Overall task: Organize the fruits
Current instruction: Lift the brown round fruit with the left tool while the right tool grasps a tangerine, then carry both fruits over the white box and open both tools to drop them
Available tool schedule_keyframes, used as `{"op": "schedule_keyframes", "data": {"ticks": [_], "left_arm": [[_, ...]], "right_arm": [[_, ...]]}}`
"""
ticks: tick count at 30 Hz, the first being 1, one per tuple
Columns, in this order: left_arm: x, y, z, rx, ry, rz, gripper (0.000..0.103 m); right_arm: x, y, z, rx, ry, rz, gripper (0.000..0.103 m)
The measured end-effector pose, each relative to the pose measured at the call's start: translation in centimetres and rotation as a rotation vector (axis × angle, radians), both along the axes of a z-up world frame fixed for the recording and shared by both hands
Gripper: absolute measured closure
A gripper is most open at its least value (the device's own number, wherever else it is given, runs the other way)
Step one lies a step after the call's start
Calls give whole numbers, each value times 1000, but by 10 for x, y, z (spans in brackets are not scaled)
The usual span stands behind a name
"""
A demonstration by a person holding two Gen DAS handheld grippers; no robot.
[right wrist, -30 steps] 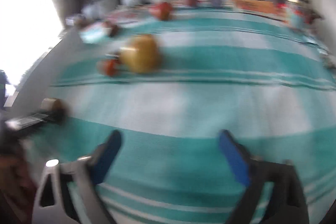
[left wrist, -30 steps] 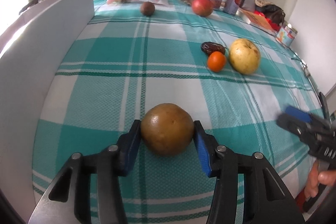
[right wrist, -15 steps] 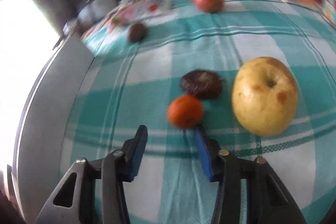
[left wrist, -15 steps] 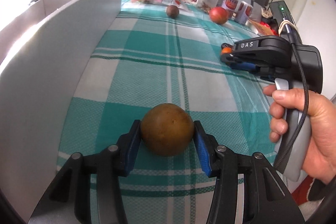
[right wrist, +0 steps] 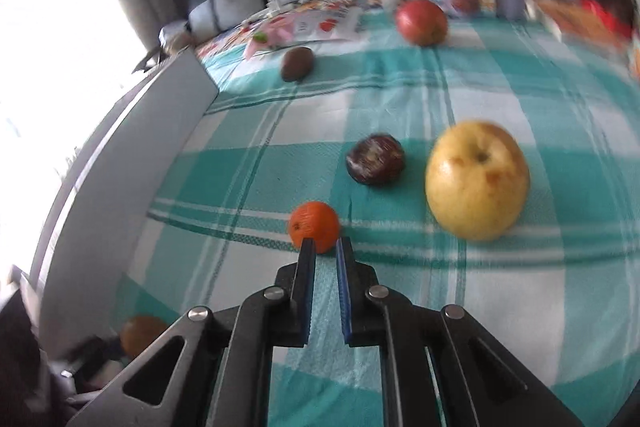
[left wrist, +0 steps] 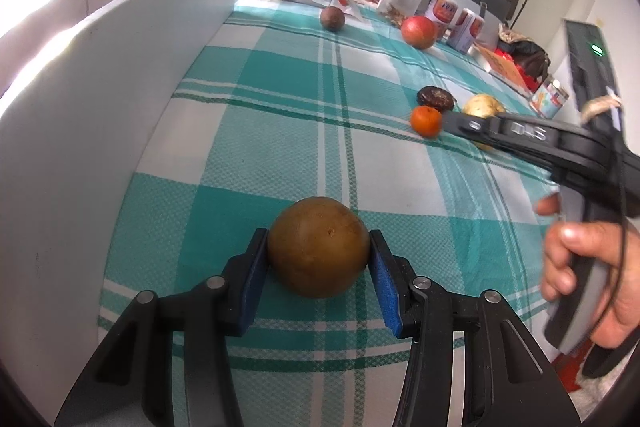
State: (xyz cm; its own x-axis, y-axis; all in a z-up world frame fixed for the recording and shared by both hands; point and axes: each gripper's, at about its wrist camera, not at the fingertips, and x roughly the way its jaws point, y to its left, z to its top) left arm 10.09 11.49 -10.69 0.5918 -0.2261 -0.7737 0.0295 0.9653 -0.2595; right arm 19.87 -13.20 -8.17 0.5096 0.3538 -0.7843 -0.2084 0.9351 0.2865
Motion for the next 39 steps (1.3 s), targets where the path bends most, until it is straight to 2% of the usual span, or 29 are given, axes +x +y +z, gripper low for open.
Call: {"op": "schedule_keyframes", "data": {"ticks": [4, 6, 7, 8, 9, 10, 12, 15, 17, 18, 20, 21, 23, 26, 28, 31, 33, 35, 36, 39], "left_arm": [[-3, 0, 1, 9, -2, -3, 53], [-3, 2, 1, 7, -1, 2, 53], [-4, 2, 1, 5, 0, 4, 53], [-3, 3, 0, 2, 1, 7, 53], [-3, 3, 0, 1, 1, 8, 53], [-2, 2, -1, 1, 2, 9, 53], [-1, 1, -1, 3, 1, 7, 53], [-2, 1, -1, 3, 1, 3, 53], [-2, 2, -2, -2, 3, 4, 53], [-2, 2, -2, -4, 3, 6, 53], [-1, 1, -1, 0, 4, 4, 53], [-1, 1, 0, -3, 11, 4, 53], [-1, 6, 9, -91, 56, 14, 53], [-9, 24, 48, -308, 68, 25, 53], [-15, 40, 89, -341, 21, 15, 53], [-26, 91, 145, -268, -80, 103, 53], [-30, 123, 156, -195, -93, 187, 53], [-31, 153, 150, -123, -62, 267, 53], [-29, 170, 140, -92, -19, 312, 53], [-25, 199, 106, -30, 93, 378, 53]], "right_arm": [[16, 19, -11, -98, 17, 3, 86], [18, 22, -10, -121, 2, 0, 75], [18, 21, -10, -109, 2, -7, 53], [16, 18, -9, -78, 2, -17, 36], [12, 13, -6, -24, -14, -28, 8], [8, 9, -5, 0, -33, -39, 2], [10, 9, -9, -24, -22, -41, 3], [21, 13, -15, -45, 11, -19, 17], [28, 20, -17, -64, 9, -14, 20], [32, 26, -18, -79, 12, 0, 26], [37, 37, -24, -145, 32, 30, 51], [37, 41, -22, -217, 11, 20, 74], [35, 34, -18, -143, 50, 6, 74], [24, 28, 7, -7, 47, 24, 74], [17, 37, 37, 77, 23, 89, 74], [11, 76, 87, 171, -16, 236, 74], [2, 119, 117, 219, -32, 358, 74], [-9, 162, 133, 228, -45, 468, 74], [-15, 186, 135, 223, -44, 522, 74], [-27, 247, 122, 145, -19, 638, 73]]}}
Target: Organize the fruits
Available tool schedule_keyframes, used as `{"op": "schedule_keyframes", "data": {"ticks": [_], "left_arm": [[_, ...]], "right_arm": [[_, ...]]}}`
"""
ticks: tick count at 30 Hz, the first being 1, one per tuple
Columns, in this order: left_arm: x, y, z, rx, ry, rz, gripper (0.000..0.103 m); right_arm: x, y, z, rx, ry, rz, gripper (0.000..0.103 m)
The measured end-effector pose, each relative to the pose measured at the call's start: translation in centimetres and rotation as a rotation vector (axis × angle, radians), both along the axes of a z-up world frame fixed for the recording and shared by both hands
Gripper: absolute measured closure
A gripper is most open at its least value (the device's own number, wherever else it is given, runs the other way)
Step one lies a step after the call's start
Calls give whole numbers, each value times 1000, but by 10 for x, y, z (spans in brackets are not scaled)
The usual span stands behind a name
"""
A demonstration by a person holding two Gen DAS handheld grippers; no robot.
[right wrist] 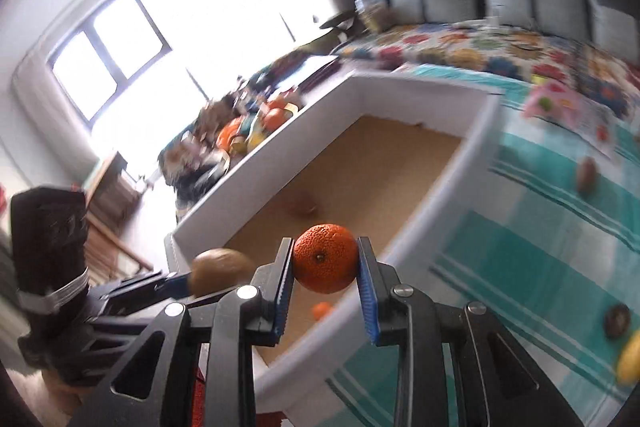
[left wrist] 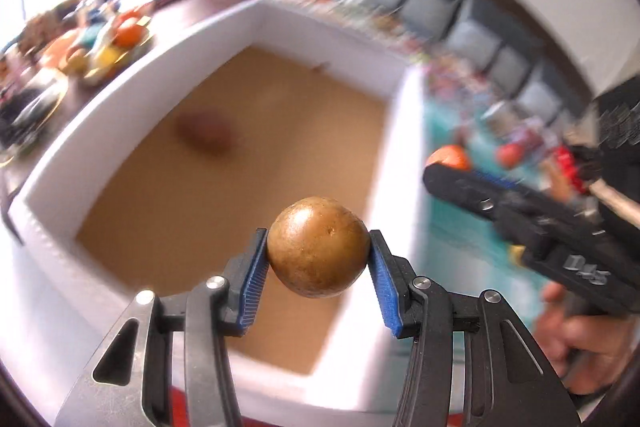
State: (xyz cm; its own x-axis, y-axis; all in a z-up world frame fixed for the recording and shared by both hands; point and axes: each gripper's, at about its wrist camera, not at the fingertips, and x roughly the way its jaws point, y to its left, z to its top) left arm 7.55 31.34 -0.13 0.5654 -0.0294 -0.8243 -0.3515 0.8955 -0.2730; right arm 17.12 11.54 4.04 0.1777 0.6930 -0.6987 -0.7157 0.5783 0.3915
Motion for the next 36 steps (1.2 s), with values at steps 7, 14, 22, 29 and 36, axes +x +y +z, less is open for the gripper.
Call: {"op": "schedule_keyframes", "data": {"ticks": [7, 14, 22, 29, 36], "left_arm": [[0, 12, -33, 54, 90, 29, 46], [-2, -10, -1, 63, -31, 31, 25], [11, -156, 8, 78, -131, -300, 18], [41, -295, -61, 121, -87, -567, 18], [77, -336, -110, 257, -60, -582, 17]], "right_arm": [[-1, 49, -39, -160, 31, 44, 56], [2, 5, 11, -28, -102, -56, 2], [-39, -177, -52, -223, -234, -302, 2], [-49, -371, -132, -457, -155, -706, 2], [-33, -429, -146, -457, -111, -865, 2]]}}
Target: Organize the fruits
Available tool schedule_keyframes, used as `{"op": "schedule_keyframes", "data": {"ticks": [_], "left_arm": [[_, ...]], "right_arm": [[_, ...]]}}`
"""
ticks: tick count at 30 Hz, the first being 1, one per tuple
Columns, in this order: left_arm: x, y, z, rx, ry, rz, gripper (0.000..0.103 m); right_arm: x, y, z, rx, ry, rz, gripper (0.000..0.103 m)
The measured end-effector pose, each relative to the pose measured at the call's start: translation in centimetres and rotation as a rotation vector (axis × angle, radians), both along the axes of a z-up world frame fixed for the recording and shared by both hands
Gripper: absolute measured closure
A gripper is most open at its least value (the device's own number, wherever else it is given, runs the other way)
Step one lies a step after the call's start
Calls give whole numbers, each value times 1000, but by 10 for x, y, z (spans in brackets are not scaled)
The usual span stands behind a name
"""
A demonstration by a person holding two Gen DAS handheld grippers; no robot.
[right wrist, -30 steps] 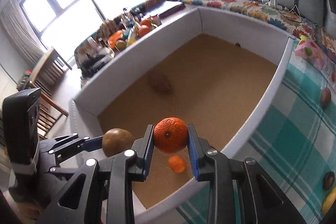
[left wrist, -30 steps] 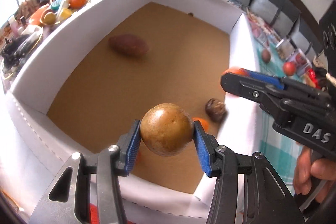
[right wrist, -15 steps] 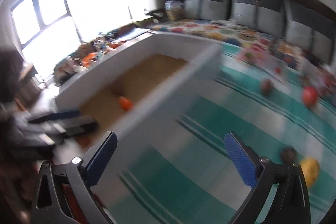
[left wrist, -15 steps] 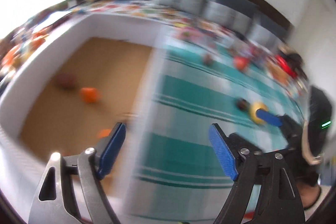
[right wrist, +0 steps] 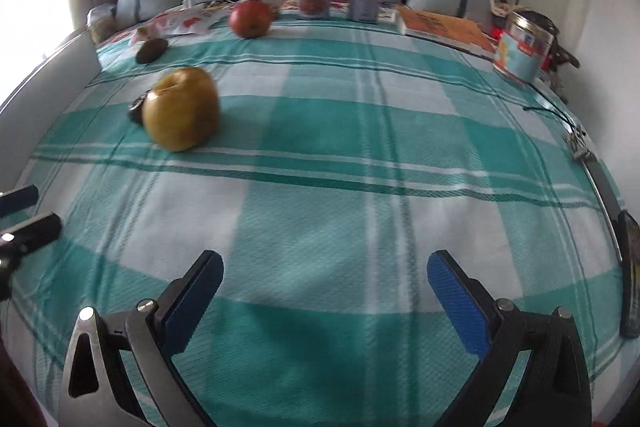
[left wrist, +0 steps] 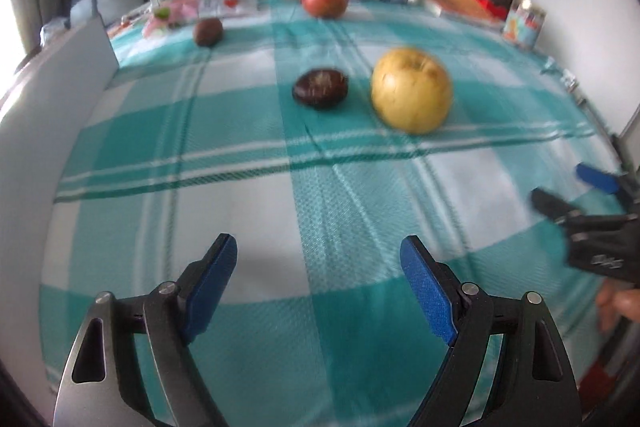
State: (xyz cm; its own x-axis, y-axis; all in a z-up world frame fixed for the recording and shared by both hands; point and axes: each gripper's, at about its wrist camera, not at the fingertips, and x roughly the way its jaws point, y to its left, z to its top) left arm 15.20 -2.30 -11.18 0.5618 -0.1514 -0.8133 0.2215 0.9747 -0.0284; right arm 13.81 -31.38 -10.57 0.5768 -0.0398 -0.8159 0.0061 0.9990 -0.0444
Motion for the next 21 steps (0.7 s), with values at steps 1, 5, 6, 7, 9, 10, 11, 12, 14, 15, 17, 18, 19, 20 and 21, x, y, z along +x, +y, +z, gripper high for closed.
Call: {"op": "schedule_keyframes", "data": {"ticks": [1, 5, 6, 7, 9, 10, 11, 12, 14, 15, 17, 18, 19, 20, 21], "left_arm": [[0, 1, -1, 1, -31, 2, 15], [5, 3, -3, 0, -34, 10, 10], [6, 2, -4, 3, -32, 10, 9], [6, 2, -4, 6, -32, 10, 9], [6, 1, -5, 8, -31, 13, 8], [7, 0, -5, 10, -31, 14, 7], [7, 0, -6, 11, -31, 15, 7], [7, 0, -6, 11, -31, 15, 7], [8, 0, -6, 9, -30, 15, 6], [8, 0, -6, 9, -31, 15, 6], [8, 0, -6, 9, -30, 15, 6], [8, 0, -6, 9, -30, 15, 6], [8, 0, -6, 9, -30, 15, 6], [8, 0, -6, 9, -30, 15, 6], [8, 0, -6, 9, -30, 15, 6]], "right_arm": [[2, -3, -2, 5, 1, -5, 2], [-1, 6, -9, 16, 24, -5, 0], [1, 5, -10, 24, 28, -6, 0], [1, 4, -10, 29, 29, -7, 0], [-1, 8, -9, 24, 27, -8, 0], [-1, 9, -9, 23, 27, -8, 0], [-1, 8, -10, 26, 27, -8, 0], [-1, 9, -9, 27, 27, -8, 0], [-1, 9, -9, 26, 27, -8, 0], [-1, 9, -9, 26, 27, -8, 0], [-1, 9, -9, 26, 27, -8, 0], [-1, 9, -9, 26, 27, -8, 0], [-1, 9, -9, 25, 27, -8, 0], [-1, 9, -9, 27, 27, -8, 0], [-1, 8, -9, 26, 27, -8, 0]]}}
